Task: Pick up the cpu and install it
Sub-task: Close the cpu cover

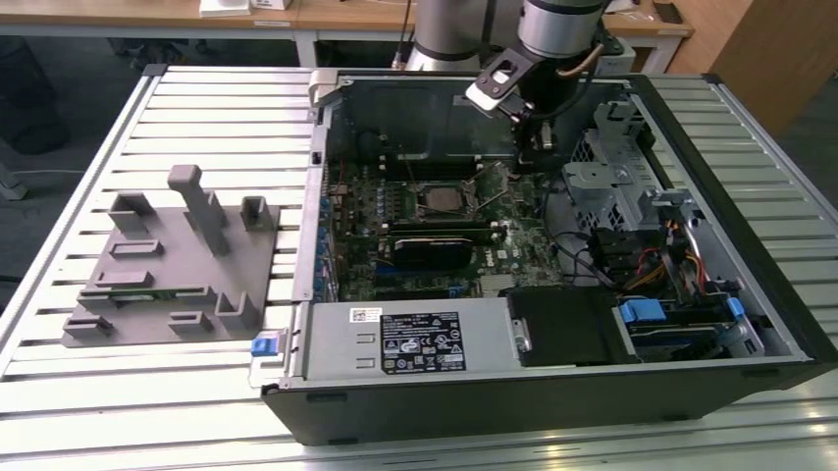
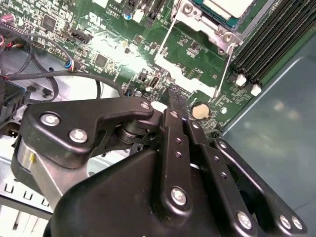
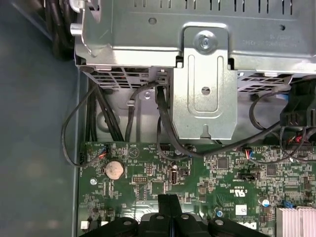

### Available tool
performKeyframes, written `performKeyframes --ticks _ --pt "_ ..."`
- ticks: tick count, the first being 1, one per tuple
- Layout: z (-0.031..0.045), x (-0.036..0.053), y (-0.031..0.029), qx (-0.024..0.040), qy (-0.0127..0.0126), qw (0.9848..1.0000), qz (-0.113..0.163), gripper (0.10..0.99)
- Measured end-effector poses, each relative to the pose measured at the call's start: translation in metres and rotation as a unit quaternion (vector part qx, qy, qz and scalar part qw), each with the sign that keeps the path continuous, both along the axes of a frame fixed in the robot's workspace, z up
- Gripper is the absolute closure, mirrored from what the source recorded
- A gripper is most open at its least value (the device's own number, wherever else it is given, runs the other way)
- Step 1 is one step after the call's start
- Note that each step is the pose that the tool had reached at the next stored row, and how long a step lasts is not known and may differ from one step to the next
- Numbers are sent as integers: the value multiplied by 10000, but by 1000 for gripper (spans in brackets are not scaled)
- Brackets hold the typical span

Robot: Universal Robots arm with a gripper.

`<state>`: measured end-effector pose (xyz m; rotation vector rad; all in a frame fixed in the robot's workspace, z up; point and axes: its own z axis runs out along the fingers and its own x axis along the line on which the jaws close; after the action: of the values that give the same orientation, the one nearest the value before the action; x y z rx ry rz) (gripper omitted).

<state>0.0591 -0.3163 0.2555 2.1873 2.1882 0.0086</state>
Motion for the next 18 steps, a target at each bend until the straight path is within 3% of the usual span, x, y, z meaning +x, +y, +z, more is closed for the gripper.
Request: performKeyframes --ticks 11,18 --pt "-114 11 30 -37 10 10000 -5 980" --pt "-145 -7 40 -52 46 10000 -6 980"
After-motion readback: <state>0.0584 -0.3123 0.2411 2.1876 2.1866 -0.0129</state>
